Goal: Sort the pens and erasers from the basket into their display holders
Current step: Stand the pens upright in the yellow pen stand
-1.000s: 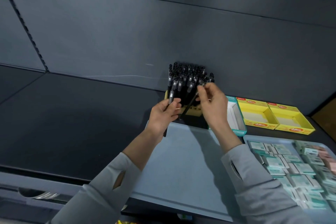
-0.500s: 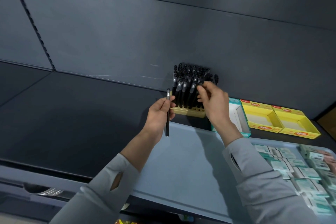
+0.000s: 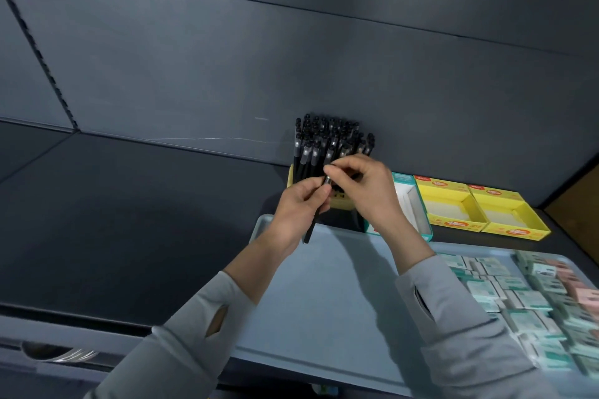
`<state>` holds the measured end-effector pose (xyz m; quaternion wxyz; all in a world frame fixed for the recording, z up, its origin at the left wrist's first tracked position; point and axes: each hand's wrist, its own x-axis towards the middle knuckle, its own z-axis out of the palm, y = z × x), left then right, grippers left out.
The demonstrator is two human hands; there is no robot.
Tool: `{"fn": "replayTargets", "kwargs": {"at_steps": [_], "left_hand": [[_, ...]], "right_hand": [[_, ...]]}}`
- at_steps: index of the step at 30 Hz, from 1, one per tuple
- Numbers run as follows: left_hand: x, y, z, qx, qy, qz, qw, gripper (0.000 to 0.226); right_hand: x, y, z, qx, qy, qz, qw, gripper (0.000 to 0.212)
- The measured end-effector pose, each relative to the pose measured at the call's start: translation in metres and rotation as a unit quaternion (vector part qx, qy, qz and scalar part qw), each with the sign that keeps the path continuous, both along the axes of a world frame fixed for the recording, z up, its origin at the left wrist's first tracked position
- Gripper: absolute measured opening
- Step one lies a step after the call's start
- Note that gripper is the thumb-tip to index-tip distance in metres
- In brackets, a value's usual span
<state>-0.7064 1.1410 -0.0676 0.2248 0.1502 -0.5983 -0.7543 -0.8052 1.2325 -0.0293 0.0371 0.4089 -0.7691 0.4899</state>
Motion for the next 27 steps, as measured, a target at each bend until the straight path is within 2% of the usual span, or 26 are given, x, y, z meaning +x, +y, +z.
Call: {"fn": "replayTargets", "kwargs": {"at_steps": [2, 4, 6, 9, 11, 13, 16, 22, 27], "left_hand": [[-0.002, 0.001, 0.000, -0.054, -0.002, 0.022, 0.998, 0.018], [-0.002, -0.002, -0.001, -0.187, -0.002, 0.083, 0.979, 0.023], [0.001, -0.008, 0.000, -0.346, -0.001, 0.154, 0.925, 0.029], [0.003, -0.021, 0.009, -0.538, 0.015, 0.248, 0.805, 0.035], [-0.001, -0.029, 0.014, -0.609, 0.026, 0.255, 0.750, 0.039], [-0.007, -0.035, 0.014, -0.648, 0.008, 0.240, 0.723, 0.043], [-0.012, -0.040, 0.010, -0.668, -0.026, 0.212, 0.713, 0.049], [-0.009, -0.042, 0.010, -0.666, -0.021, 0.193, 0.720, 0.053], [-0.009, -0.041, 0.008, -0.658, -0.016, 0.183, 0.730, 0.055]], "right_hand": [[-0.004, 0.005, -0.003, -0.008, -0.030, -0.003, 1.000, 0.007], [-0.011, 0.011, -0.004, -0.032, -0.058, -0.028, 0.997, 0.012], [-0.018, 0.017, -0.003, -0.060, -0.078, -0.068, 0.993, 0.013], [-0.026, 0.024, 0.004, -0.100, -0.076, -0.120, 0.985, 0.010], [-0.029, 0.024, 0.007, -0.113, -0.051, -0.133, 0.983, 0.010], [-0.030, 0.020, 0.007, -0.109, -0.026, -0.129, 0.985, 0.011], [-0.027, 0.013, 0.005, -0.080, 0.018, -0.122, 0.989, 0.014], [-0.033, 0.006, 0.006, -0.037, 0.109, -0.144, 0.983, 0.019], [-0.036, 0.004, 0.008, -0.026, 0.100, -0.116, 0.988, 0.016]]}}
